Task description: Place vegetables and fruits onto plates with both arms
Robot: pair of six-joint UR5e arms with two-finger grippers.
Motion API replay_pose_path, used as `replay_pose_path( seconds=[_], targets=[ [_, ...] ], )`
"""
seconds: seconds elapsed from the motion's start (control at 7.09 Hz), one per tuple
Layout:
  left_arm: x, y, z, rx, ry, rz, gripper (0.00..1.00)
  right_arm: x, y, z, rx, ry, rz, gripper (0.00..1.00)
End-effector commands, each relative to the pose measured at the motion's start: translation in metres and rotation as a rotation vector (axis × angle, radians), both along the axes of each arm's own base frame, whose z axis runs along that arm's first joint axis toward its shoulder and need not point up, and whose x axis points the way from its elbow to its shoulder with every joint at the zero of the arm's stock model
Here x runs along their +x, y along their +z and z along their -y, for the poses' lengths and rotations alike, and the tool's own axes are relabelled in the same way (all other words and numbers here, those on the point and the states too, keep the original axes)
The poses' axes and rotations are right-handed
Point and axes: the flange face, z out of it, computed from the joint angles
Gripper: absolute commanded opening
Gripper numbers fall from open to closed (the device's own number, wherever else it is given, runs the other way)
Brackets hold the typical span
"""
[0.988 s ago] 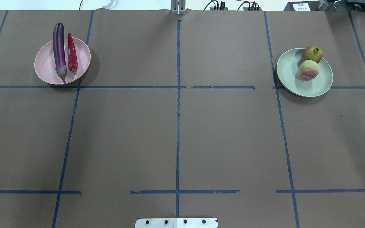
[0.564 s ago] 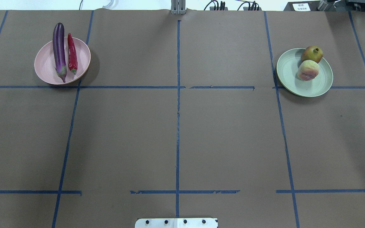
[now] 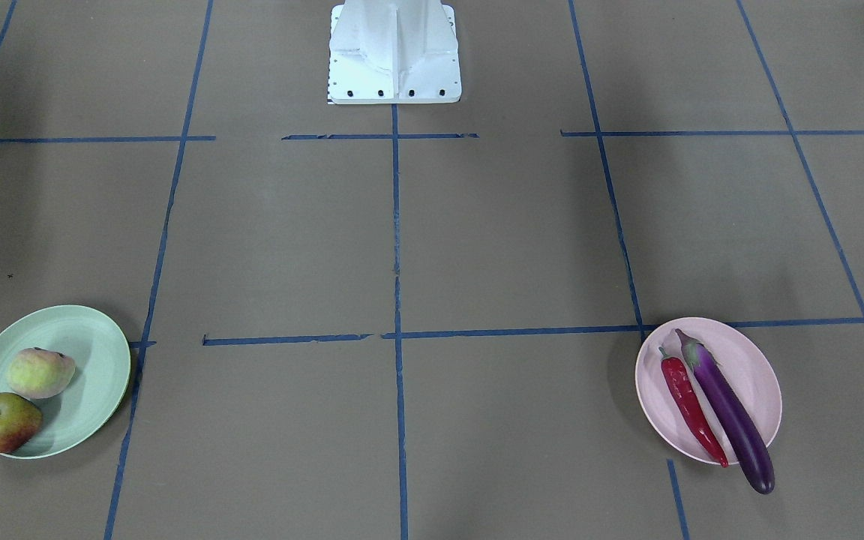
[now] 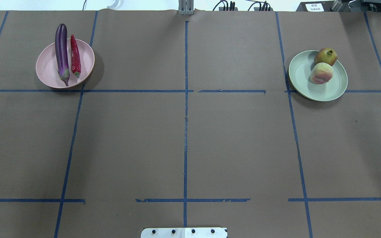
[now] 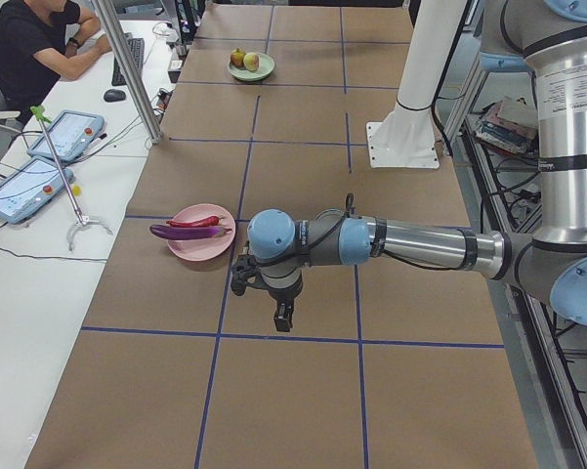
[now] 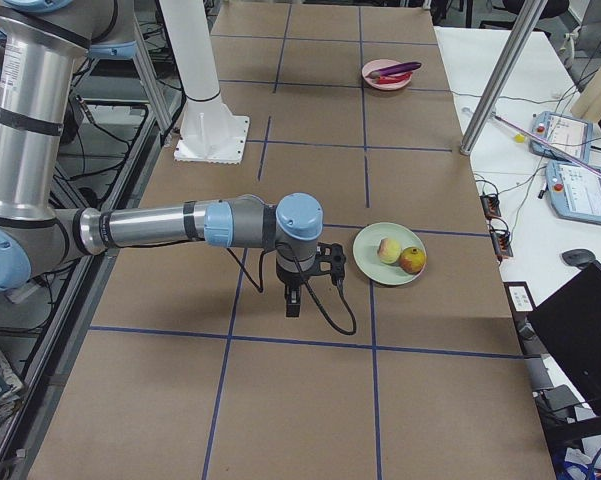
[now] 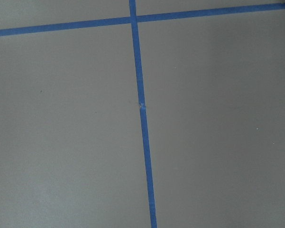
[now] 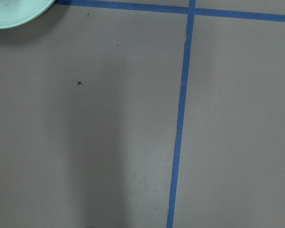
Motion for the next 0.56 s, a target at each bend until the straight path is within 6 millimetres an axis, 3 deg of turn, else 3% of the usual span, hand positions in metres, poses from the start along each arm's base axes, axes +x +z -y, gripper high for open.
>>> replay_pose_path(
  seconds=[0.0,0.42],
  targets=[
    [-0.0001,0.0001,0.0003,-0.003,-0.003,0.002,1.00,-0.0003,-0.0004,0.0005,0.000,0.000,-0.001,1.00],
    [-0.0001,-0.0030,0.0031,0.005,-0.003,0.003,1.00,-0.0004,-0.0010,0.0012,0.002,0.000,-0.001,1.00]
  ],
)
